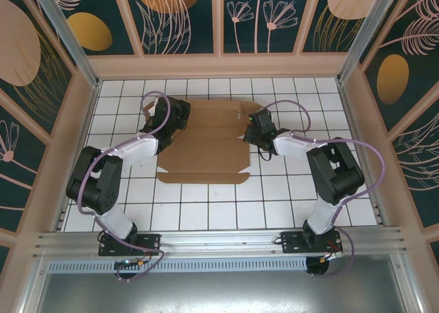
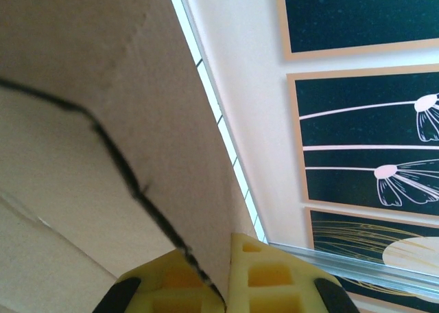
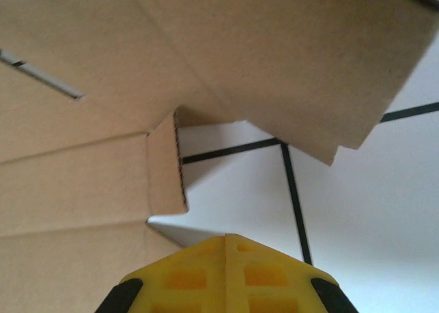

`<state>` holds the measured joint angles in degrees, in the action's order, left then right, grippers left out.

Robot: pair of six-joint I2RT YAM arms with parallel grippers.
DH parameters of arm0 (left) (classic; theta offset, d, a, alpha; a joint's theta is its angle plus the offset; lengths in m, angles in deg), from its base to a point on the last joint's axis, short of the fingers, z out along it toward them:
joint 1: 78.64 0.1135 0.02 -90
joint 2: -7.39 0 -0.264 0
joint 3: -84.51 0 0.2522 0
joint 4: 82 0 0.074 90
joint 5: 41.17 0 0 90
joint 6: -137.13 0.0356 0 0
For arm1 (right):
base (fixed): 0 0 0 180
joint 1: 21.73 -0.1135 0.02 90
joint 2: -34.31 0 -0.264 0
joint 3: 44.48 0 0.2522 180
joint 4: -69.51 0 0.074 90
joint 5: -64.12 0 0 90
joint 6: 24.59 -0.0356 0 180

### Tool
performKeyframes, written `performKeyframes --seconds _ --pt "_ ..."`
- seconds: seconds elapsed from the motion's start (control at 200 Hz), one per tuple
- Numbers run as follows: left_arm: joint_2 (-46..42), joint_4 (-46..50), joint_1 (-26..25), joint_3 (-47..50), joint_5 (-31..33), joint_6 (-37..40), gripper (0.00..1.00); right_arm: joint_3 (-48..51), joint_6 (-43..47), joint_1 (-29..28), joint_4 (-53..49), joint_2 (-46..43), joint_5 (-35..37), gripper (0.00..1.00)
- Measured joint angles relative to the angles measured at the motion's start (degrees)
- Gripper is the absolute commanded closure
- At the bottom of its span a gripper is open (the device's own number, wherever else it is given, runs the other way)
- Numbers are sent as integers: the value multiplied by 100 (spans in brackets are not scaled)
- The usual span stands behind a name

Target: Fold the paper box

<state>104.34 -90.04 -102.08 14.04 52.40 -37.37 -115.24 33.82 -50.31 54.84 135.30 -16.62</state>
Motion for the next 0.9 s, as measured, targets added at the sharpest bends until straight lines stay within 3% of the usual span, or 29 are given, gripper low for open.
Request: performKeyframes --seconds 0.24,0.5,0.901 --pt "35 -57 7 0 -7 20 100 -144 -44 46 245 509 98 100" --pt "42 -74 9 0 -7 22 100 -146 -81 39 1005 675 -608 90" --pt "42 -74 9 0 -11 24 100 -118 -170 -173 1917 702 -1541 87"
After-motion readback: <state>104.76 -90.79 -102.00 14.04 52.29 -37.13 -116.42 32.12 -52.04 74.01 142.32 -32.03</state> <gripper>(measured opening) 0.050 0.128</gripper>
